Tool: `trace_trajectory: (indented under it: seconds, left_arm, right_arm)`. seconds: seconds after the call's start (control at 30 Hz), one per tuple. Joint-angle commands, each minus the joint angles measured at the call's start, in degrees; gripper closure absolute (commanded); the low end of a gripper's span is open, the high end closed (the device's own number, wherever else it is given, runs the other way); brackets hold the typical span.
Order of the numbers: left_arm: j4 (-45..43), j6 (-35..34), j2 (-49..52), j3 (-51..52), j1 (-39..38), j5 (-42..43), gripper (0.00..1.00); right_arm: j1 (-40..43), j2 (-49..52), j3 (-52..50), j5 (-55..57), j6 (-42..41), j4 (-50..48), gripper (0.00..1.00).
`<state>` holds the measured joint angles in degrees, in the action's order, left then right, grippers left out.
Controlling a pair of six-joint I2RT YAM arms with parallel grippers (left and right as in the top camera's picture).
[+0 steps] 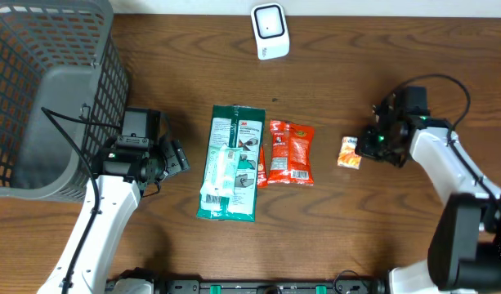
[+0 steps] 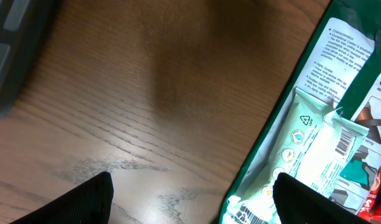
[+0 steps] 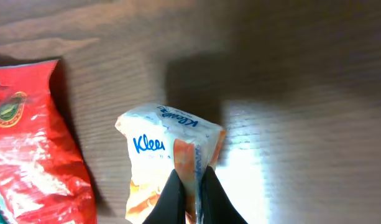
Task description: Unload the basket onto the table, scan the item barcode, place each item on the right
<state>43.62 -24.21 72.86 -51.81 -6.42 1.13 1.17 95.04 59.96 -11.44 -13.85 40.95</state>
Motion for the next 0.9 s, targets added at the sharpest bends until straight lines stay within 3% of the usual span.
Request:
trace_trajectory:
  seconds: [0.0,0.43,0.87]
  left_arm:
    - [0.17,-0.15,0.11,-0.55,0.24,-0.52,0.17]
    - [0.04,-0.13,0.11,-0.55,0.24,-0.52,0.17]
    - [0.04,-0.13,0.11,-0.55,0.24,-0.52,0.17]
  right_arm:
    - [-6.25,-3.65,4.11,17.4,-2.6,3.13,0.99]
    - [-29.57,3.02,6.03,59.71,-4.79,9.64,0.99]
    - [-34.27,14.12,6.03,63.98,-1.31,6.38,0.99]
